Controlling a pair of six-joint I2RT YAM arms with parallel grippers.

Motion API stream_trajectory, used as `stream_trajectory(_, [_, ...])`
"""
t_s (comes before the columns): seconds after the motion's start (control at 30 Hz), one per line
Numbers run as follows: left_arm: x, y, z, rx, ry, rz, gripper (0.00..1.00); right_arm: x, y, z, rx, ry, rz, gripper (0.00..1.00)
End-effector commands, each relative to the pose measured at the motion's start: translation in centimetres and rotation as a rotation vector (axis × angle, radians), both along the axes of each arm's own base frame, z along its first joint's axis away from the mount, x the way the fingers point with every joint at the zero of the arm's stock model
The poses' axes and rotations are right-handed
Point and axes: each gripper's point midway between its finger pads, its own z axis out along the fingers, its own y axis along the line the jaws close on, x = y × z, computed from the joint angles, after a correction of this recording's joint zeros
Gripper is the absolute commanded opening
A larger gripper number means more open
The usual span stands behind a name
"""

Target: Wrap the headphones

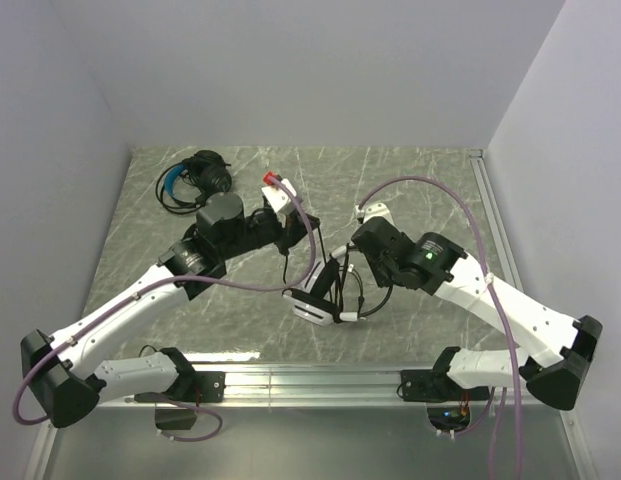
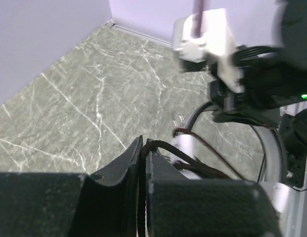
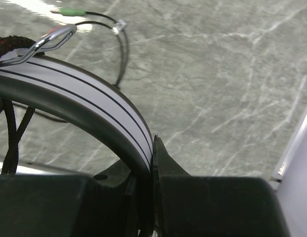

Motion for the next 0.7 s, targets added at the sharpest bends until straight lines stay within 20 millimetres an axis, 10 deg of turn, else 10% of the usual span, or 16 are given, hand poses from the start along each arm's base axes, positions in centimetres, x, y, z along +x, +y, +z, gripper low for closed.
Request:
stream_trajectory(0.0, [1.7, 0.6, 2.8, -0.115, -0.043, -0.022, 0.11, -0.6, 2.5, 2.4, 0.177, -0.041, 0.090, 0.00])
stream_trajectory(0.23, [2.2, 1.2, 2.3, -0.274, 0.025, -0.175, 0.12, -2.4, 4.0, 4.1, 0.313, -0.032, 0.196, 0.00])
stream_trajectory(0.67, [-0.3, -0.7, 2.2, -0.565, 0.145, -0.507, 0.14, -5.9, 7.9, 12.8, 0.680, -0.084, 0.430, 0.00])
